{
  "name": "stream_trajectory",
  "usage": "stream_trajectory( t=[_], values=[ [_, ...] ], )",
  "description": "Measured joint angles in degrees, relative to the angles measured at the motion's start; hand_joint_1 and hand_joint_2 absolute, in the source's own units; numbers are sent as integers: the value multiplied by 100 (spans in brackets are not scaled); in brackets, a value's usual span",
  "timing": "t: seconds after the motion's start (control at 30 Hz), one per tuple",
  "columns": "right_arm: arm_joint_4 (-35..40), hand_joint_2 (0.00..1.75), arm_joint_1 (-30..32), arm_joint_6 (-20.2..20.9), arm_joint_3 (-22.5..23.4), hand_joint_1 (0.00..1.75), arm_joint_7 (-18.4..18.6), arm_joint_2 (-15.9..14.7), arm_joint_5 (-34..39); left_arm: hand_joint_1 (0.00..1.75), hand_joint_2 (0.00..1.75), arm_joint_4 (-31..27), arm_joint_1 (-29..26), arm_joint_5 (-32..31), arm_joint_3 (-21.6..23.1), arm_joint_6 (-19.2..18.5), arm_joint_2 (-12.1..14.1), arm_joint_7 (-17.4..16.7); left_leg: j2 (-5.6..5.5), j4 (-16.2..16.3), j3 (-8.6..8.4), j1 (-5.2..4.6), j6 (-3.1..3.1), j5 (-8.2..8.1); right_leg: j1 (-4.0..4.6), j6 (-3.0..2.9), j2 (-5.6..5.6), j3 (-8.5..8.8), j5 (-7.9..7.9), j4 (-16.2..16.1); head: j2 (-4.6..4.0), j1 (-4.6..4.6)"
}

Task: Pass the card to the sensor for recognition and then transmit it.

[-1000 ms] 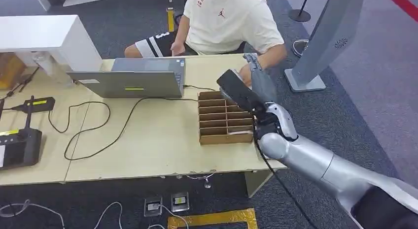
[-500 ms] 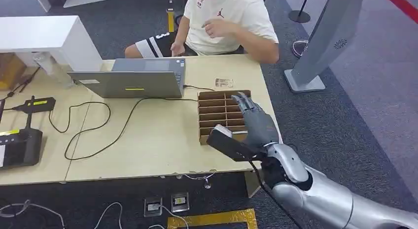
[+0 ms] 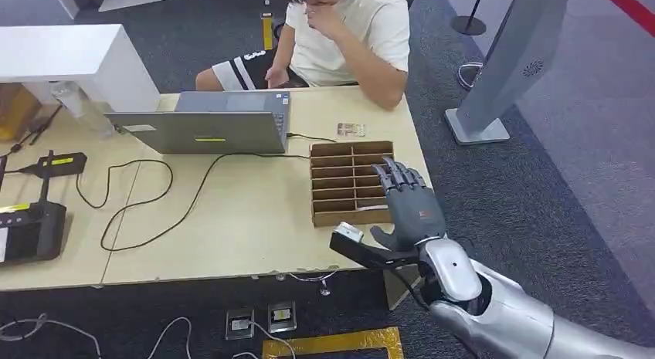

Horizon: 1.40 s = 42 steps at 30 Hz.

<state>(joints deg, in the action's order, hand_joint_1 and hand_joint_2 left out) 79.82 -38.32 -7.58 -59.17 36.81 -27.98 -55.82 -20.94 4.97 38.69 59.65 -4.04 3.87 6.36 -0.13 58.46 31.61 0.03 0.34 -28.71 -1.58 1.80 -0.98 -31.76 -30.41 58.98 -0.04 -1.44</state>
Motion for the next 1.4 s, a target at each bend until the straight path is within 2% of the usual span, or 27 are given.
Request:
stream_trajectory(
  t=[0.67,1.4],
  values=[
    [-1298,175,-411,83,-61,0,-83,531,420,0,175,-11,-1,177,17,0,-15,-79,-1,0,0,0,0,0,0,0,-2,-1,0,0,0,0],
    [-1554,175,-261,111,-120,0,-33,389,717,0,175,-9,36,177,70,0,-22,-81,1,1,-1,0,0,0,0,0,4,-5,0,-1,0,0]
  ],
)
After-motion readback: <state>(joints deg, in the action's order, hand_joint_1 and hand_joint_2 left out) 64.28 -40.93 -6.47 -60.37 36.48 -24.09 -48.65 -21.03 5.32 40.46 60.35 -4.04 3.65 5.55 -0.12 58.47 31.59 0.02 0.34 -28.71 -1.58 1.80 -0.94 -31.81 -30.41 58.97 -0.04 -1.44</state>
